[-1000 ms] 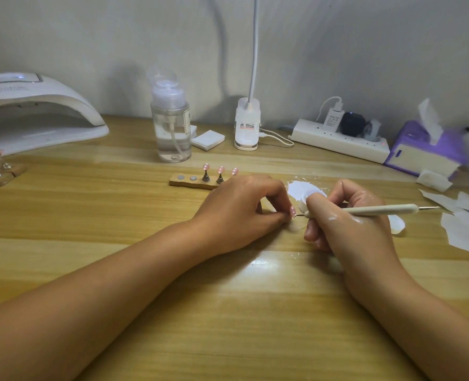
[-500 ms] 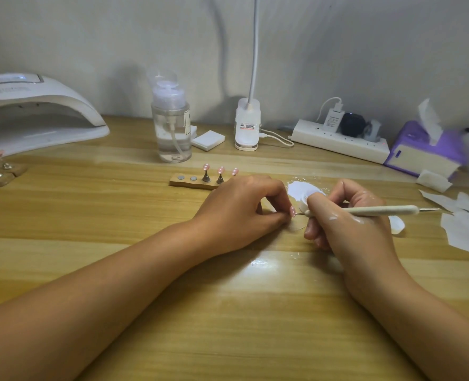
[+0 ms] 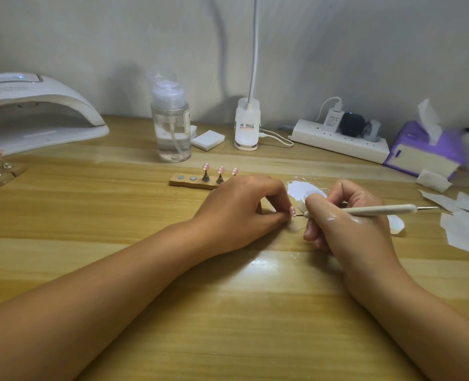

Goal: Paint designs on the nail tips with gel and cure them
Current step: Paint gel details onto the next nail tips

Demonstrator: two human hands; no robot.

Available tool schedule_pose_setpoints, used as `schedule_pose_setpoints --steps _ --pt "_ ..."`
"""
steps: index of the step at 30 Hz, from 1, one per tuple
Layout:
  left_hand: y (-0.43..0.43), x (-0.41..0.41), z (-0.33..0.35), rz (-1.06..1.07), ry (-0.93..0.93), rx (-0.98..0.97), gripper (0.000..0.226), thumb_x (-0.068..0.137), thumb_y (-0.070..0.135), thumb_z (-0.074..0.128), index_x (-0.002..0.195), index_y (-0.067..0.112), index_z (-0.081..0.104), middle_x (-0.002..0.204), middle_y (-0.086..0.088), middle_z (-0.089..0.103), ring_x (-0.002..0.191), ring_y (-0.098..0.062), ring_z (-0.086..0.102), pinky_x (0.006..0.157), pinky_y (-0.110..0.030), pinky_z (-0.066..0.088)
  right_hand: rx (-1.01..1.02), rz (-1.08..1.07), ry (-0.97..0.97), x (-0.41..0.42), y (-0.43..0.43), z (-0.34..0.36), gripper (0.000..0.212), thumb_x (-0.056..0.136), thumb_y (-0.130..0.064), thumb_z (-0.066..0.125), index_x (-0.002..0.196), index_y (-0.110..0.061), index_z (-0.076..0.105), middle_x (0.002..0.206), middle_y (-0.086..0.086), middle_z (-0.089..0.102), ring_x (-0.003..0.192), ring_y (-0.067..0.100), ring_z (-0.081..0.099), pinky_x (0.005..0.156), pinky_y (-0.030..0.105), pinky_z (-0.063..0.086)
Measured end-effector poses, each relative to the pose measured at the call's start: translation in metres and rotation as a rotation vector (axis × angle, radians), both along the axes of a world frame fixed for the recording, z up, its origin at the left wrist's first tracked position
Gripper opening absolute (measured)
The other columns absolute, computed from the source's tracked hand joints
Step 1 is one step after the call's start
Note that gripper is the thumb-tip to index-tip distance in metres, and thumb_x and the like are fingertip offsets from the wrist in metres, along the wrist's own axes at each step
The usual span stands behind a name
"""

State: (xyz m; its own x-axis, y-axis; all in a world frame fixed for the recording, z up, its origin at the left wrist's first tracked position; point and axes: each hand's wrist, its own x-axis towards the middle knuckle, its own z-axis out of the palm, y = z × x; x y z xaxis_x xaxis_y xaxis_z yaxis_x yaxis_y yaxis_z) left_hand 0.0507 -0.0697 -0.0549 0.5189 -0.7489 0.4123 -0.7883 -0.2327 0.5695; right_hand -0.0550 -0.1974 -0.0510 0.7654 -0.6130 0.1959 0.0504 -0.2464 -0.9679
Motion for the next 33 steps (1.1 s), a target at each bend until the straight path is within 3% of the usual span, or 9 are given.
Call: schedule_pose_setpoints --steps 4,11,17,21,24,28,33 --pt "-0.0001 0.0005 -0.0005 -0.005 -0.005 -0.002 0.016 0.083 0.021 0.073 0.078 0.035 0.066 0.083 0.018 0.064 0.066 0.009 0.055 0.072 -0.021 0.043 -0.002 0.004 -0.002 0.0000 0.0000 -0.0003 0.021 0.063 -0.023 0.058 0.057 -0.019 0.039 0.045 0.009 0.059 0.038 0.014 0.044 0.037 0.026 0.033" --pt "-0.0003 0.0019 -0.0021 -0.022 -0.004 -0.020 0.015 0.083 0.023 0.072 0.080 0.035 0.065 0.089 0.016 0.068 0.063 0.008 0.054 0.066 -0.029 0.046 0.087 -0.030 -0.056 -0.0010 -0.0020 0.0017 0.024 0.072 -0.018 0.061 0.054 -0.023 0.045 0.045 0.005 0.058 0.037 0.009 0.043 0.037 0.018 0.034" --pt "-0.0001 0.0021 -0.0033 -0.009 -0.024 -0.011 0.015 0.083 0.024 0.072 0.079 0.036 0.064 0.087 0.018 0.064 0.063 0.004 0.055 0.064 -0.030 0.047 0.055 -0.007 -0.011 -0.0025 0.0001 0.0025 0.026 0.076 -0.018 0.065 0.057 -0.023 0.048 0.050 0.007 0.064 0.041 0.011 0.050 0.042 0.028 0.038" --pt "0.0000 0.0019 -0.0033 -0.003 -0.039 -0.001 0.018 0.083 0.024 0.072 0.079 0.038 0.062 0.088 0.017 0.064 0.063 0.005 0.054 0.065 -0.032 0.049 0.087 -0.021 -0.046 -0.0019 0.0003 0.0038 0.035 0.082 -0.009 0.063 0.055 -0.022 0.046 0.048 0.007 0.062 0.039 0.010 0.047 0.039 0.020 0.038" --pt "0.0007 0.0010 -0.0031 0.004 -0.070 0.009 0.015 0.084 0.025 0.071 0.082 0.038 0.063 0.089 0.017 0.064 0.062 0.007 0.052 0.066 -0.032 0.048 0.149 -0.048 -0.108 -0.0020 0.0004 0.0065 0.030 0.084 -0.005 0.058 0.061 -0.017 0.043 0.044 0.006 0.057 0.036 0.009 0.043 0.038 0.015 0.035" --pt "0.0011 -0.0035 -0.0045 0.028 -0.180 0.038 0.010 0.087 0.028 0.068 0.089 0.036 0.063 0.094 0.016 0.062 0.062 0.012 0.046 0.061 -0.027 0.037 0.219 -0.105 -0.172 -0.0033 -0.0002 0.0081 0.032 0.087 -0.007 0.057 0.062 -0.018 0.041 0.042 0.001 0.051 0.036 0.006 0.040 0.036 0.014 0.032" --pt "0.0017 -0.0067 -0.0038 0.059 -0.301 0.078 0.007 0.090 0.031 0.062 0.097 0.033 0.063 0.101 0.016 0.063 0.060 -0.006 0.038 0.060 -0.028 0.039 0.282 -0.138 -0.186 -0.0037 -0.0019 0.0095 0.028 0.093 -0.010 0.057 0.069 -0.017 0.043 0.040 -0.004 0.048 0.035 0.004 0.037 0.035 0.015 0.030"
